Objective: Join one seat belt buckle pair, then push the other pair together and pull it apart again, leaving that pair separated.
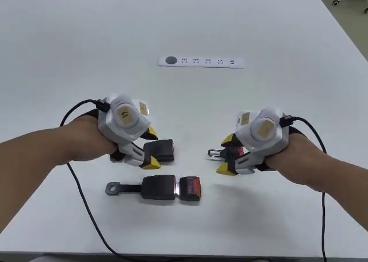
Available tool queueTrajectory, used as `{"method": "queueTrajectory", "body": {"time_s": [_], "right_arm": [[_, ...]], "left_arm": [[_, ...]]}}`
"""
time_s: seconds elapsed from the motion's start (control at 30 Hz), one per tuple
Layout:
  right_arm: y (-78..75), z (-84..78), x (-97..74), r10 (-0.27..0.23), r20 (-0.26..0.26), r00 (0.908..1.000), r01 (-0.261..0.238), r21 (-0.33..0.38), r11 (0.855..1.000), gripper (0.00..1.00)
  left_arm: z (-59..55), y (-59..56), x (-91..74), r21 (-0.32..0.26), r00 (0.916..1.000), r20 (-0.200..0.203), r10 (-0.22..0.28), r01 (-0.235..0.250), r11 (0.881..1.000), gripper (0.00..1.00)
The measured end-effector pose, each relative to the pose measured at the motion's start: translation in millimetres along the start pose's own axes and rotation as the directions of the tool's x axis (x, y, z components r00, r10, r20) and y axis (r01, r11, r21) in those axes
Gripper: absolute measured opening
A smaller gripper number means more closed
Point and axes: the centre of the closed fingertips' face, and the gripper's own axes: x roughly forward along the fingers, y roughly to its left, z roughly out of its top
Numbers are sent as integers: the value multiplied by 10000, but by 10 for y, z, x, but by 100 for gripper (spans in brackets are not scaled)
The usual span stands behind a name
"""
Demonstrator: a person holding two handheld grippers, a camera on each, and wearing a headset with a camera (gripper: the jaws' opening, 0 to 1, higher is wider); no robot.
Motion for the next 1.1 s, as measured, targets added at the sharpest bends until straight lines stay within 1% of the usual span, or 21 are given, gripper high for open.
{"method": "queueTrajectory", "body": {"time_s": [0.03,0.07,0.1,0.13,0.17,0.23,0.3,0.37,0.4,0.43,0.5,0.53,0.67,0.7,0.73,0.83,0.93,0.97,1.07,1.1], "right_arm": [[-37,-39,-12,-19,-78,10000,19,-10,10000,38],[-51,-59,-25,-38,-114,9999,38,6,10000,38],[-108,-108,-24,-35,-179,9998,35,16,10000,38],[-145,-149,-18,-15,-255,9997,15,27,10000,38],[-158,-195,-10,67,-404,9992,-69,-51,10000,37],[-187,-279,10,172,-658,9977,-189,-248,9995,37],[-221,-361,50,337,-780,9964,-355,-217,9991,37],[-239,-421,86,496,-857,9951,-514,-181,9985,37],[-246,-443,98,541,-891,9946,-557,-156,9983,37],[-231,-456,111,701,-884,9936,-713,-112,9974,37],[-187,-446,116,956,-829,9920,-969,-113,9952,35],[-198,-417,113,1015,-649,9927,-1021,-54,9948,35],[-228,-426,161,1165,-514,9919,-1171,-86,9931,34],[-204,-400,134,1265,-481,9908,-1278,-251,9915,34],[-197,-391,125,1283,-470,9906,-1297,-274,9912,34],[-203,-412,151,1322,-465,9901,-1339,-362,9903,34],[-217,-419,156,1327,-530,9897,-1348,-402,9900,33],[-213,-420,157,1337,-539,9895,-1361,-424,9898,33],[-208,-410,147,1358,-551,9892,-1381,-415,9895,33],[-211,-413,151,1364,-577,9890,-1388,-411,9895,33]], "left_arm": [[15,-27,15,-36,10000,-20,-86,86,10000,46],[17,-22,22,-60,9999,3,-154,154,9999,46],[0,29,27,-6,9998,33,-187,187,9998,45],[-12,45,41,45,9998,-3,-188,188,9998,45],[-72,116,56,48,9998,-107,-181,182,9998,44],[-138,158,103,-41,9995,-182,-250,249,9997,44],[-141,108,126,-112,9988,-299,-385,381,9992,42],[-196,103,184,-117,9974,-447,-558,553,9984,42],[-204,91,204,-78,9967,-464,-665,662,9978,42],[-201,82,220,-68,9965,-473,-690,688,9976,43],[-230,119,274,-115,9954,-530,-802,797,9968,41],[-239,123,285,-216,9947,-552,-871,860,9961,40],[-258,134,328,-202,9936,-622,-943,933,9954,36],[-303,152,345,-63,9930,-684,-960,958,9954,36],[-303,136,348,-28,9924,-684,-1022,1023,9948,36],[-285,137,334,103,9936,-546,-988,995,9950,35],[-284,131,331,179,9941,-502,-966,976,9951,35],[-283,127,331,292,9939,-482,-990,1005,9945,34],[-290,136,337,341,9932,-502,-1048,1065,9937,34],[-289,133,343,401,9924,-582,-1080,1104,9931,34]]}}
